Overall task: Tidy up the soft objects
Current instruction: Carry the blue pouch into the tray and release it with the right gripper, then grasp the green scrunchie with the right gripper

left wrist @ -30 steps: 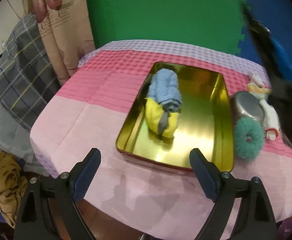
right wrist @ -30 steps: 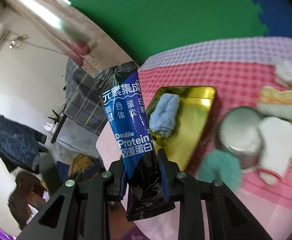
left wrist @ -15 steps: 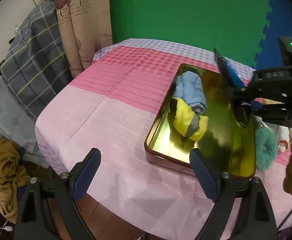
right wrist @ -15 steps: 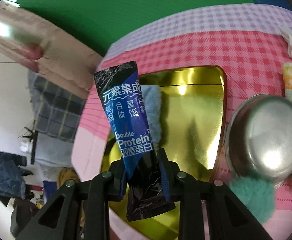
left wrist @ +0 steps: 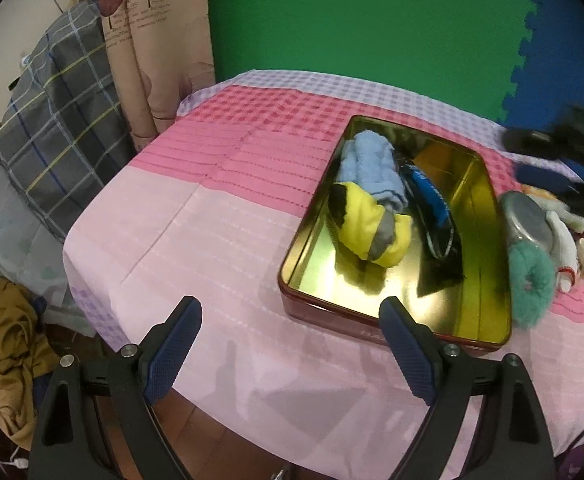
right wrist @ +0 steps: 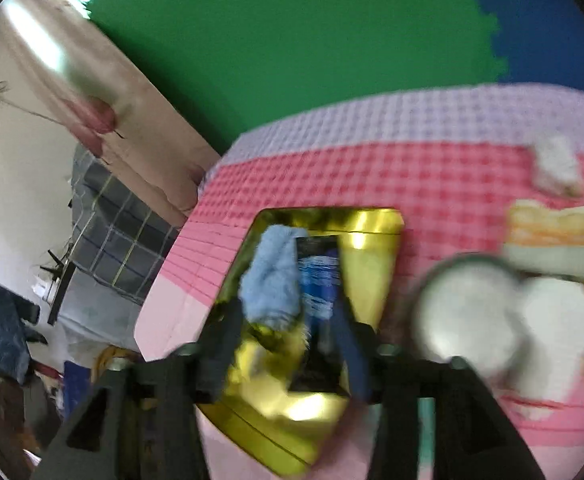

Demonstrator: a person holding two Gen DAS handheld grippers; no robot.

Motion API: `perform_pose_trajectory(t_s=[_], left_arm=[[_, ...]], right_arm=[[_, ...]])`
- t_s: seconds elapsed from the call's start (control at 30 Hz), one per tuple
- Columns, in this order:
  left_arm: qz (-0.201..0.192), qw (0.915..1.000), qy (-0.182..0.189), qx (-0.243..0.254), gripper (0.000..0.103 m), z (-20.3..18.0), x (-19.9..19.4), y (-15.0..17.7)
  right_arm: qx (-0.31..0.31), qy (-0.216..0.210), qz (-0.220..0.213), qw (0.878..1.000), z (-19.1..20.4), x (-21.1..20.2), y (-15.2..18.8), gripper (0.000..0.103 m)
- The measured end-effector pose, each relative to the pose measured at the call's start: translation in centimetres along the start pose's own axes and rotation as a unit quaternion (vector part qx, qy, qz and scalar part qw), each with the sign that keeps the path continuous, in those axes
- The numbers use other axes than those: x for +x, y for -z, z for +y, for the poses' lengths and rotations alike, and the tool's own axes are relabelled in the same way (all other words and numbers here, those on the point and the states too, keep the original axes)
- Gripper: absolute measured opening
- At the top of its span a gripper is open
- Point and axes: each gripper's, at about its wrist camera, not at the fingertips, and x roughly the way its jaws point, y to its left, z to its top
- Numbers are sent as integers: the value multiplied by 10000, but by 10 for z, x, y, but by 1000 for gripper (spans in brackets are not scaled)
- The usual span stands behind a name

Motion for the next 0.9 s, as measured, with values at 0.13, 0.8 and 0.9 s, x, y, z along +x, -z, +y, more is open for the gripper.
perform_pose_trajectory(t_s=[0.13,0.8,0.9], left_arm=[[-57,9999,-8,96,88,-6,-3,3],[12,9983,-117,578,88,-32,3,14],[43,9983,-91,570,88,-32,5,14]], right_arm=[[-388,577,-242,9973,-39,-55,36,61],[-674,986,262,9925,-57,-23,85,61],[-615,876,251,9939,-59,-13,80,61]])
